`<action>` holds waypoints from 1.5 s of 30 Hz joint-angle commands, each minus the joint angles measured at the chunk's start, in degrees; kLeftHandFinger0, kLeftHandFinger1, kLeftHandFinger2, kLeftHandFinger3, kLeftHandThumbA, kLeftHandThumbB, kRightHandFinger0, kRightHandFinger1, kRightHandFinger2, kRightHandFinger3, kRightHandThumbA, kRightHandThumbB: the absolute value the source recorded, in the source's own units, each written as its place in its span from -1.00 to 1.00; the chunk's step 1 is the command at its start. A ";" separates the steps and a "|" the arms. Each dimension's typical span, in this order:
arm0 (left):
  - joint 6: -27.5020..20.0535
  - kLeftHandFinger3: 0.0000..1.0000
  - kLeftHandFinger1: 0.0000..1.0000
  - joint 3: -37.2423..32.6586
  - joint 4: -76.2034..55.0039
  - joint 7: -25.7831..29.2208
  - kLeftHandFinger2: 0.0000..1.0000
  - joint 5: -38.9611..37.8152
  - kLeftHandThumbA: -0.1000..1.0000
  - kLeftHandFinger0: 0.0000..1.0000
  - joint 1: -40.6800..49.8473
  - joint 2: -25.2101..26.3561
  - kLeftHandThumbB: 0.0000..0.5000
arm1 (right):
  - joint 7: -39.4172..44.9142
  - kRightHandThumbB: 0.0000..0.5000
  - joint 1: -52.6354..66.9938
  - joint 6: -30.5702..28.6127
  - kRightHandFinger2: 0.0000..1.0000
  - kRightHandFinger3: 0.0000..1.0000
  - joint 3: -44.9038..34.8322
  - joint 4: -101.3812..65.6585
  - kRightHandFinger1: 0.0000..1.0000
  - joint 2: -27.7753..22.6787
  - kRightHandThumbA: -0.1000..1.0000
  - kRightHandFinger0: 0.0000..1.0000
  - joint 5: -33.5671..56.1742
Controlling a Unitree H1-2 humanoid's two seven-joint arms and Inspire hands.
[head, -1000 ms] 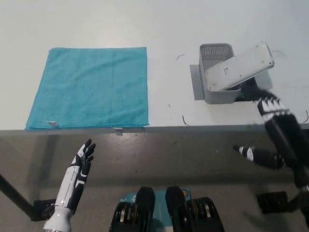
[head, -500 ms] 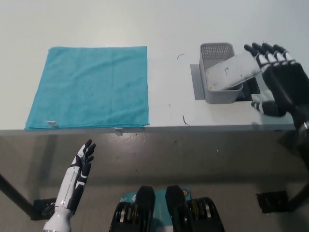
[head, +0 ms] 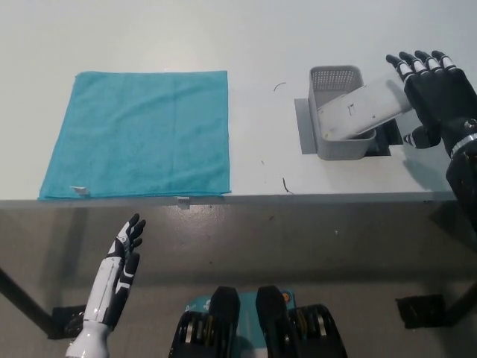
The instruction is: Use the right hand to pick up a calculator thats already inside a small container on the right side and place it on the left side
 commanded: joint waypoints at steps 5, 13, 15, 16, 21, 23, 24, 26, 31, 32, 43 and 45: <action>-2.71 1.00 1.00 -0.16 -1.20 1.66 1.00 1.33 1.00 1.00 0.11 0.64 -1.00 | -1.80 0.57 -6.37 1.55 1.00 1.00 1.84 3.05 1.00 0.11 1.00 1.00 -1.89; -2.71 1.00 1.00 0.00 -1.42 1.39 1.00 1.23 1.00 1.00 0.85 0.39 -1.00 | -3.60 0.58 -8.86 1.20 1.00 1.00 4.96 7.65 1.00 1.89 1.00 1.00 -2.58; -2.71 1.00 1.00 -0.03 -1.04 1.53 1.00 1.26 1.00 1.00 0.69 0.41 -1.00 | -3.60 0.57 -9.80 1.12 1.00 1.00 5.47 8.66 1.00 2.31 1.00 1.00 -2.49; -2.71 1.00 1.00 -0.08 -0.97 1.64 1.00 1.22 1.00 1.00 0.64 0.42 -1.00 | -4.31 0.57 -10.19 0.95 1.00 1.00 5.72 9.44 1.00 2.48 1.00 1.00 -2.34; -2.71 1.00 1.00 -0.24 -1.17 1.19 1.00 1.01 1.00 1.00 1.09 0.27 -1.00 | -6.06 0.58 -12.70 -0.12 1.00 1.00 7.64 15.21 1.00 3.75 1.00 1.00 -2.16; -2.71 1.00 1.00 -0.28 -1.07 1.40 1.00 0.88 1.00 1.00 1.10 0.08 -1.00 | -6.29 0.60 -13.54 -0.18 1.00 1.00 8.60 17.68 1.00 4.20 1.00 1.00 -2.08; -2.71 1.00 1.00 -0.36 -1.02 1.48 1.00 0.79 1.00 1.00 1.25 -0.02 -1.00 | -6.86 0.64 -13.81 -0.04 1.00 1.00 9.21 20.06 1.00 4.67 1.00 1.00 -1.93; -2.71 1.00 1.00 -0.39 -0.84 1.60 1.00 0.80 1.00 1.00 1.22 0.10 -1.00 | -7.49 0.62 -14.57 0.08 1.00 1.00 10.09 23.40 1.00 5.26 1.00 1.00 -1.56; -2.71 1.00 1.00 -0.13 -0.83 1.61 1.00 0.77 1.00 1.00 1.05 0.08 -1.00 | -17.12 0.23 -18.03 1.58 1.00 1.00 16.64 34.25 1.00 5.53 0.31 1.00 -7.24; -2.71 1.00 1.00 -0.14 -0.90 1.66 1.00 0.95 1.00 1.00 1.09 0.05 -1.00 | -18.15 0.25 -18.95 1.53 1.00 1.00 17.12 36.59 1.00 5.69 -0.15 1.00 -6.99; -2.71 1.00 1.00 0.03 -0.75 1.36 1.00 0.54 1.00 1.00 0.80 0.18 -0.98 | -43.59 0.43 -19.58 -5.43 -0.90 0.33 16.10 45.18 -0.97 4.54 -0.97 -1.00 -2.07; -2.71 1.00 1.00 -0.09 -0.71 1.21 1.00 0.26 1.00 1.00 0.82 0.20 -1.00 | -46.32 0.45 -19.22 -6.77 -0.99 0.33 15.89 44.91 -1.00 4.23 -1.00 -1.00 -1.68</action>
